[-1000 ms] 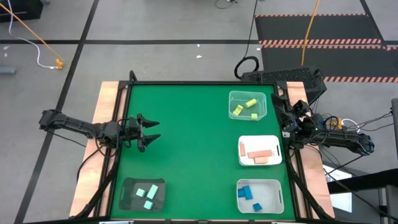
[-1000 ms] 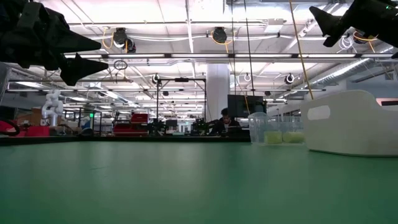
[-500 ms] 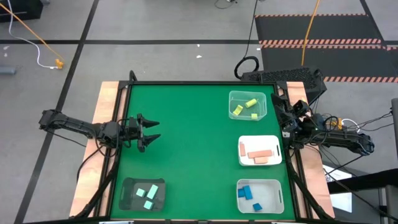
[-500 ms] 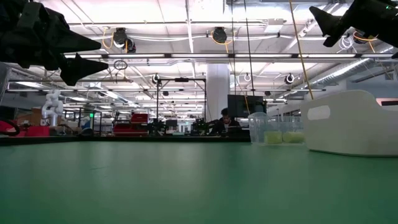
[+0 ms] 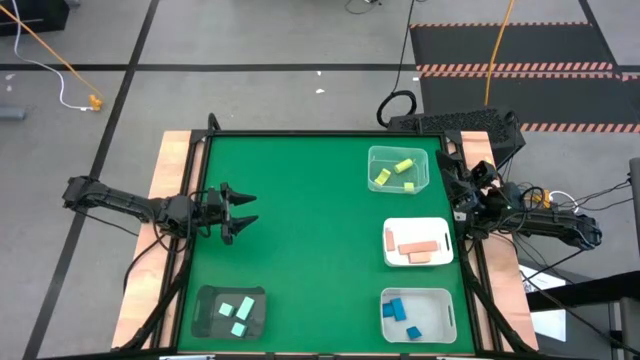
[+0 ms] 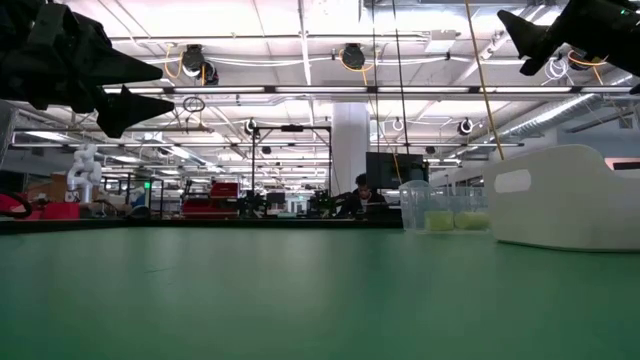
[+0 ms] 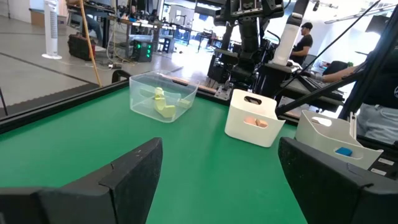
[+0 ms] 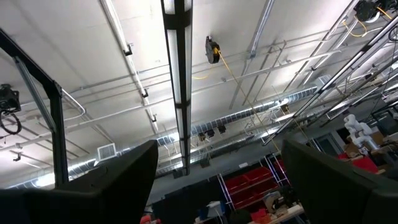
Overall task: Sort & place blocks by color
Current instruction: Return to Home Position
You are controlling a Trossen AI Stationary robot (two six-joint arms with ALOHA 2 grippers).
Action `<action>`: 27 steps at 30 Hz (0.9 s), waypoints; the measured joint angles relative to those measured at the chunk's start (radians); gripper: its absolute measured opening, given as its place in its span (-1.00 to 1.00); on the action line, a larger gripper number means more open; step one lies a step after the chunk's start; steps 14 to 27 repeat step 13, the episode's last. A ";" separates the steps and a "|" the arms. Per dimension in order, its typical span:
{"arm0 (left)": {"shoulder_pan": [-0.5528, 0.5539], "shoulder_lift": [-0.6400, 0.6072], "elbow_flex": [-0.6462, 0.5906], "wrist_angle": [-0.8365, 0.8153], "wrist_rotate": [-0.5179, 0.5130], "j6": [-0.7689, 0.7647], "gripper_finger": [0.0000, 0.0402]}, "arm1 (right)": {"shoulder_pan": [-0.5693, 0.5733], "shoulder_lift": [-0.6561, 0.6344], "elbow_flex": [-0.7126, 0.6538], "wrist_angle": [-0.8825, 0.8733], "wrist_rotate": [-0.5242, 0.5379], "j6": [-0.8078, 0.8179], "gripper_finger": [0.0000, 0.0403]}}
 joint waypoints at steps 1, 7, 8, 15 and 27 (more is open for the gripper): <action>0.000 0.000 0.000 0.000 0.000 0.000 0.58 | 0.000 0.000 0.000 0.000 0.000 0.000 0.66; 0.000 0.000 0.000 0.000 0.000 0.000 0.58 | 0.000 0.000 0.000 0.000 0.000 0.000 0.66; 0.000 0.000 0.000 0.000 0.000 0.000 0.59 | 0.000 0.000 0.000 0.000 0.000 0.000 0.66; -0.001 0.000 0.000 0.000 0.000 0.000 0.59 | 0.000 0.000 0.000 0.000 0.000 0.000 0.66; -0.001 0.000 0.000 0.000 0.000 0.000 0.59 | 0.000 0.000 0.000 0.000 0.000 0.000 0.66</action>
